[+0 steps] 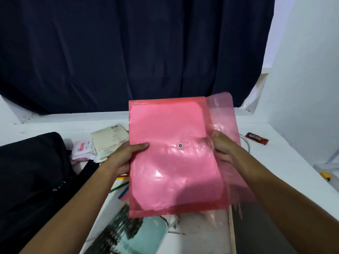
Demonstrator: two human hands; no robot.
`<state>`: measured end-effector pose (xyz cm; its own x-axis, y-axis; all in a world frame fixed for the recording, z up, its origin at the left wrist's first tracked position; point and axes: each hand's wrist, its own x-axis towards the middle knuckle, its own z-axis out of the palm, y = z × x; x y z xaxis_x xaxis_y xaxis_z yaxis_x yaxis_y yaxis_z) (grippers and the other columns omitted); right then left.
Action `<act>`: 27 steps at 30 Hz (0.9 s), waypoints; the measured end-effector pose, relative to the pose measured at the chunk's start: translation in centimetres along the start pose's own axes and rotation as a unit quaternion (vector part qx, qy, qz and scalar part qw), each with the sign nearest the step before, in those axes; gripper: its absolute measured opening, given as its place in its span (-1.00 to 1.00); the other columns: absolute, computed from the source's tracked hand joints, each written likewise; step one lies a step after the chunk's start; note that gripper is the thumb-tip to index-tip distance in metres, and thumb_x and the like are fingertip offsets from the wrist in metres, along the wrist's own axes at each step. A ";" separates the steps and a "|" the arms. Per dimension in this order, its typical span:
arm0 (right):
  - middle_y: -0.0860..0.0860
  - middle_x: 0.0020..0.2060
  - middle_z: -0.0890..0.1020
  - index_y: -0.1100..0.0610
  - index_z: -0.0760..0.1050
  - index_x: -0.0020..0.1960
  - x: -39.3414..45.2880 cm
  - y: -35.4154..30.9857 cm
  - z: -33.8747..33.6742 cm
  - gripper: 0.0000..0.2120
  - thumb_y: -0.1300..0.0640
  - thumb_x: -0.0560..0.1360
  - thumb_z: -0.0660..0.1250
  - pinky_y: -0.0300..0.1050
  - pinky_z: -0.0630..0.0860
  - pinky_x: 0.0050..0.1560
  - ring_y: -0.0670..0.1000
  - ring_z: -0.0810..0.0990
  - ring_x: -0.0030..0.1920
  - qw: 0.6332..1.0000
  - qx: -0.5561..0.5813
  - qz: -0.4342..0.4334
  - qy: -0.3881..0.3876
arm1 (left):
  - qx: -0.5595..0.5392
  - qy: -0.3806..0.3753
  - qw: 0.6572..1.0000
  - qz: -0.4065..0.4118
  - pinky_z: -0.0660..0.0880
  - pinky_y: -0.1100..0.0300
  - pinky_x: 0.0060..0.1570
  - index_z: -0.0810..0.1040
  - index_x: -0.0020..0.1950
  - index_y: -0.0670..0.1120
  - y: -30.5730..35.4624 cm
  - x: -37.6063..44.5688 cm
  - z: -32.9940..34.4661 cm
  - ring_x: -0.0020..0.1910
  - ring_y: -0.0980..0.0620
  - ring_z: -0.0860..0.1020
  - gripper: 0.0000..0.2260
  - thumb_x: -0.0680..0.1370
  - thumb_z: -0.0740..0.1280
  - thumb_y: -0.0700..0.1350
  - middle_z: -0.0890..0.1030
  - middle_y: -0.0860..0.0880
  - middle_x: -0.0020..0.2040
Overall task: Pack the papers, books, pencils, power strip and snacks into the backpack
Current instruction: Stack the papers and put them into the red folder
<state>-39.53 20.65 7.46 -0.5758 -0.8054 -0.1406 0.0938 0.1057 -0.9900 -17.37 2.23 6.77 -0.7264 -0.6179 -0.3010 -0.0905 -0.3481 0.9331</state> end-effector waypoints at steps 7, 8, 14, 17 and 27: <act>0.04 -0.47 0.49 0.12 0.56 -0.21 0.6 -3.5 -0.6 -0.78 0.39 0.50 0.28 -0.28 0.29 -0.59 -0.07 0.38 -0.56 0.994 -0.043 -0.040 0.088 | -0.060 0.029 0.996 0.065 0.64 0.06 -0.21 0.57 0.14 -0.16 0.8 0.4 0.1 -0.14 -0.09 0.67 -0.68 0.40 0.42 -0.31 0.68 -0.15 -0.04; 0.03 -0.50 0.46 0.12 0.54 -0.27 0.6 -3.6 -0.5 -0.74 0.39 0.50 0.25 -0.28 0.27 -0.59 -0.07 0.35 -0.55 0.994 -0.053 -0.027 0.089 | -0.064 0.033 0.995 0.072 0.64 0.07 -0.23 0.57 0.13 -0.16 1.0 0.4 0.1 -0.16 -0.08 0.67 -0.72 0.44 0.39 -0.33 0.69 -0.14 -0.05; 0.07 -0.22 0.63 0.21 0.60 -0.15 0.5 -3.4 0.4 -0.82 0.27 0.51 0.22 -0.11 0.46 -0.07 0.03 0.55 -0.18 0.936 -0.200 -0.192 0.217 | -0.114 0.065 0.984 0.119 0.64 0.05 -0.16 0.60 0.07 -0.14 1.0 0.6 1.4 -0.16 -0.05 0.68 -0.76 0.45 0.37 -0.36 0.70 -0.10 -0.09; 0.07 0.03 0.60 0.19 0.57 0.10 -0.2 -3.7 1.2 -0.73 0.27 0.43 0.24 -0.14 0.42 0.12 0.06 0.52 0.08 0.831 -0.304 -0.369 0.284 | -0.221 0.085 0.963 0.127 0.59 -0.06 -0.01 0.60 0.08 -0.15 1.1 1.1 1.3 -0.02 -0.11 0.65 -0.79 0.47 0.38 -0.33 0.69 -0.12 -0.02; 0.17 0.18 0.58 0.18 0.31 0.37 1.3 -2.2 3.7 -0.43 0.41 0.42 0.39 0.14 0.54 0.15 0.15 0.59 0.13 0.972 0.213 -0.036 0.090 | -0.375 0.015 0.920 0.117 0.55 -0.17 0.11 0.56 0.13 -0.16 1.3 0.5 4.0 0.10 -0.12 0.59 -0.82 0.53 0.31 -0.24 0.68 -0.12 -0.01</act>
<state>-37.52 17.22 9.51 -0.7228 -0.6825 -0.1087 0.3536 -0.2300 -0.9067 -20.59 4.28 8.64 -0.6464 -0.7527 -0.1252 0.5686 -0.5846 0.5787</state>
